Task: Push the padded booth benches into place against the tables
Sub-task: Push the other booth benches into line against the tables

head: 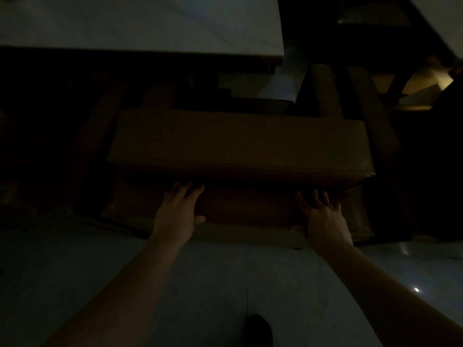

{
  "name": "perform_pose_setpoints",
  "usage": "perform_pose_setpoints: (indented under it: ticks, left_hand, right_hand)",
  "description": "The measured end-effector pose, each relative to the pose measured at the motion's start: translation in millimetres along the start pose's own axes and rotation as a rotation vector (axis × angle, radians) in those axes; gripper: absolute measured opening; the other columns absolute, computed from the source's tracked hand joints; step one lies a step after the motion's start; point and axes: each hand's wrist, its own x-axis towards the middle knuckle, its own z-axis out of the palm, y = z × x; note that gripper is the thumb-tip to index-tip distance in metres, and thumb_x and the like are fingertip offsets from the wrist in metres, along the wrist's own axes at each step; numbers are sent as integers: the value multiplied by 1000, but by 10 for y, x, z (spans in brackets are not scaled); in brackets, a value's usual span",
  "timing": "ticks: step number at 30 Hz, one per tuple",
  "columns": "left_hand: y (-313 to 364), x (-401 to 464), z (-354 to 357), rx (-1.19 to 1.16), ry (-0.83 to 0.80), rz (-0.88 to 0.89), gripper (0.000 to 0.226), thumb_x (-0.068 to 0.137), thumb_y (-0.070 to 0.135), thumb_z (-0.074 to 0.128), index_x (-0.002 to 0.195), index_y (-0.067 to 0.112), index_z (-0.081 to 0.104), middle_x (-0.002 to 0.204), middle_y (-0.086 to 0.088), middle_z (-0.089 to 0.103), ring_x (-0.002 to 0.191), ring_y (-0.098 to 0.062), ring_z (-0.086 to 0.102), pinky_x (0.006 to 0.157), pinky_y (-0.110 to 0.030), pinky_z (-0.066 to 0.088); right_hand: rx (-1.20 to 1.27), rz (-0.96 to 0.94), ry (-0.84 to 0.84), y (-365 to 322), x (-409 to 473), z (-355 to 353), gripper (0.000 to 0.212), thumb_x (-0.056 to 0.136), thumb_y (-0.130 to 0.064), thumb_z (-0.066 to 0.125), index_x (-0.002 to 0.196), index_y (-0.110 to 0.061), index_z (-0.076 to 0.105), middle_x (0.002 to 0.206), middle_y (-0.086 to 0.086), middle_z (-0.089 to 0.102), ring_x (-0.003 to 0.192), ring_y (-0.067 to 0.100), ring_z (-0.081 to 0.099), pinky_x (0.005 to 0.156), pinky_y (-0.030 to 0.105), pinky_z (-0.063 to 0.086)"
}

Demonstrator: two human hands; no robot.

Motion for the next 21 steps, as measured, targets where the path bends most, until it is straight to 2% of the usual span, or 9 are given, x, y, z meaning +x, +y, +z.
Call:
perform_pose_setpoints:
  ticks: [5, 10, 13, 19, 21]
  left_hand:
    - [41, -9, -57, -35, -39, -60, 81, 86, 42, 70, 152, 39, 23, 161, 2, 22, 150, -29, 9, 115, -46, 29]
    - [79, -4, -89, -55, -46, -74, 82, 85, 38, 72, 151, 38, 25, 161, 3, 22, 150, -27, 7, 117, -42, 23]
    - [58, 14, -79, -62, -46, -75, 82, 84, 39, 72, 151, 39, 25, 161, 3, 22, 150, -26, 7, 117, -43, 25]
    - [-20, -71, -39, -51, 36, -28, 78, 86, 47, 67, 150, 40, 24, 159, 6, 24, 149, -24, 10, 111, -42, 32]
    - [-56, -92, -3, -33, 66, -4, 77, 87, 50, 64, 151, 41, 23, 160, 5, 24, 149, -24, 12, 112, -41, 29]
  right_hand:
    - [37, -1, -47, -6, -20, -31, 87, 92, -56, 53, 156, -31, -1, 164, 14, 4, 150, 39, 2, 119, 59, 16]
    - [24, -8, -66, -16, -20, -61, 84, 92, -59, 47, 156, -32, -1, 164, 12, 4, 150, 38, 4, 119, 57, 19]
    - [5, -1, -85, -24, -16, -70, 85, 91, -62, 45, 156, -33, -2, 164, 11, 5, 150, 38, 5, 119, 55, 20]
    - [-20, 20, -129, -89, 12, -111, 83, 94, -62, 39, 154, -33, -10, 165, 9, -1, 150, 35, 3, 120, 53, 18]
    - [-23, 29, -120, -99, -3, -100, 83, 94, -60, 41, 154, -33, -10, 165, 10, 0, 150, 36, 3, 119, 53, 20]
